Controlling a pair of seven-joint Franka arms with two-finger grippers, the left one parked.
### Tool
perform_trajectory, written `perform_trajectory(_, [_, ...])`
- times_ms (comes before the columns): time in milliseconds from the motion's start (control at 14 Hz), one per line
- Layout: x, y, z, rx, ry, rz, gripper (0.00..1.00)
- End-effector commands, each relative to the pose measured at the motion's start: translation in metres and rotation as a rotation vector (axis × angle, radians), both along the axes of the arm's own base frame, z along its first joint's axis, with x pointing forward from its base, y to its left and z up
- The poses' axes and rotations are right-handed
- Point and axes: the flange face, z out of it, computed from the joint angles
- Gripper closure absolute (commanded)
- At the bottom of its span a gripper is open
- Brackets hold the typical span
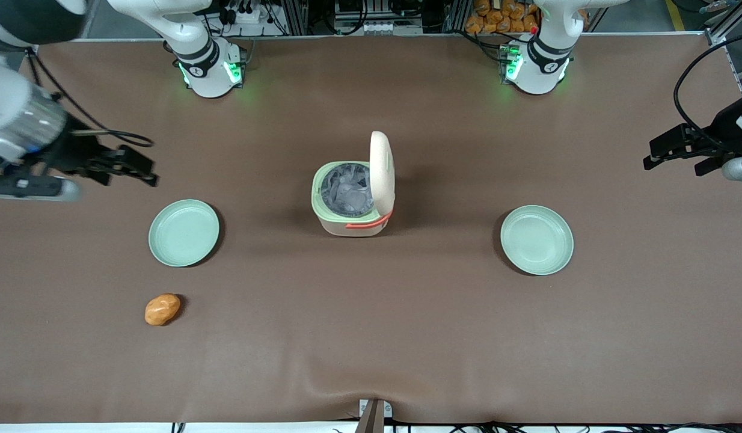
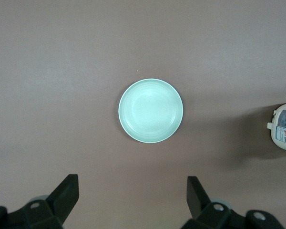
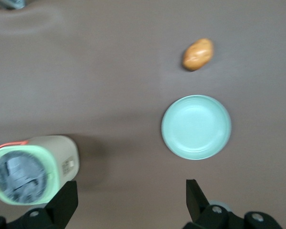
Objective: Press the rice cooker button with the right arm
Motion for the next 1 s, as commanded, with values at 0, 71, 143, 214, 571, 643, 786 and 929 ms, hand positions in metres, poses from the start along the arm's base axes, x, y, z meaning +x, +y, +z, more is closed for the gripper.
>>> perform_trajectory(0, [-0.016, -0.027, 0.014, -0.078, -0.008, -0.017, 0.0])
perform_trajectory(71, [-0.019, -0.033, 0.016, -0.091, 0.001, 0.003, 0.0])
perform_trajectory(143, [-0.02, -0.048, 0.015, -0.095, 0.012, -0.004, 0.0])
perform_trajectory(214, [-0.02, -0.063, 0.014, -0.094, 0.017, -0.013, 0.0])
perform_trajectory(571, [-0.022, -0.082, 0.01, -0.094, 0.037, 0.023, 0.0])
perform_trajectory(643, [-0.022, -0.081, 0.01, -0.094, 0.042, 0.025, 0.0])
perform_trajectory(786, [-0.023, -0.081, 0.009, -0.092, 0.048, 0.026, 0.0])
perform_trajectory(929, [-0.025, -0.079, 0.009, -0.082, 0.06, 0.026, 0.0])
